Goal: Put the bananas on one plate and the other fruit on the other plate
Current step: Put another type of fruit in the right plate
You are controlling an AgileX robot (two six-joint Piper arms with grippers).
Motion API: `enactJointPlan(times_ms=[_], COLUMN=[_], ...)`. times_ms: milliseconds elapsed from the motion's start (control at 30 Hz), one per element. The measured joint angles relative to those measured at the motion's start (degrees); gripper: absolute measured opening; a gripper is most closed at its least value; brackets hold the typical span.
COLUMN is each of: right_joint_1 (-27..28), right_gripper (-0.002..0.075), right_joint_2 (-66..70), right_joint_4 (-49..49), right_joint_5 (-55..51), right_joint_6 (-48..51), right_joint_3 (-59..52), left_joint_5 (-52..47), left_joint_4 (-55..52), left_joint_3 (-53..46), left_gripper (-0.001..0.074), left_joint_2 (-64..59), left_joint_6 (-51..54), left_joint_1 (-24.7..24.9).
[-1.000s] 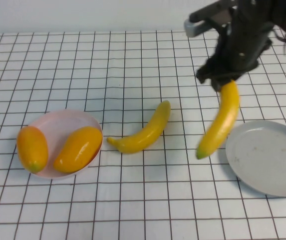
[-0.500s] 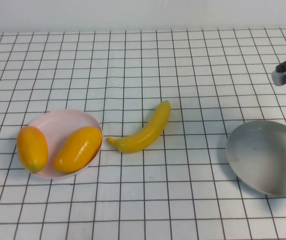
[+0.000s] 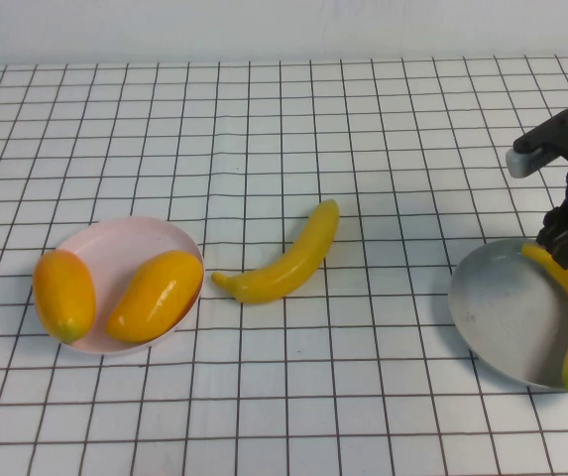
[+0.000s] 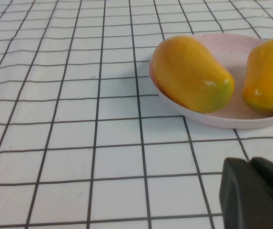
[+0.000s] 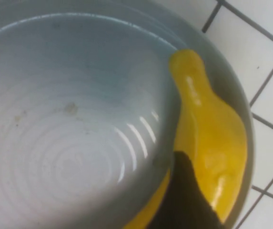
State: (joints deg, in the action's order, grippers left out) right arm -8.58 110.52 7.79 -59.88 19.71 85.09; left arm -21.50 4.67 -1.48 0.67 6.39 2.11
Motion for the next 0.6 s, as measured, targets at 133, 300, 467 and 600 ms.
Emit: enactJointPlan(times_ms=[133, 300, 467, 600], right_joint_1=[0.0, -2.2, -9.7, -16.0], right_gripper=[0.0410, 0.0340, 0.0269, 0.0279], right_joint_2=[0.0, 0.0, 0.1, 1.5], right_joint_4=[-3.4, -7.8, -8.6, -11.0], right_joint_5=[-4.3, -9.4, -10.0, -10.4], right_joint_6=[0.0, 0.0, 1.7, 1.7], right_joint_3=[3.2, 10.1, 16.1, 20.0], left_joint_5=[0.0, 0.0, 0.0, 0.0], left_joint_4=[0.0, 0.0, 0.0, 0.0], left_joint_3=[0.0, 0.0, 0.0, 0.0], left_gripper=[-0.0003, -0.0003, -0.0003, -0.0003], left_joint_2=[0.0, 0.0, 0.0, 0.0], left_joint_6=[0.0, 0.0, 0.0, 0.0], left_joint_1=[0.0, 0.0, 0.0, 0.0])
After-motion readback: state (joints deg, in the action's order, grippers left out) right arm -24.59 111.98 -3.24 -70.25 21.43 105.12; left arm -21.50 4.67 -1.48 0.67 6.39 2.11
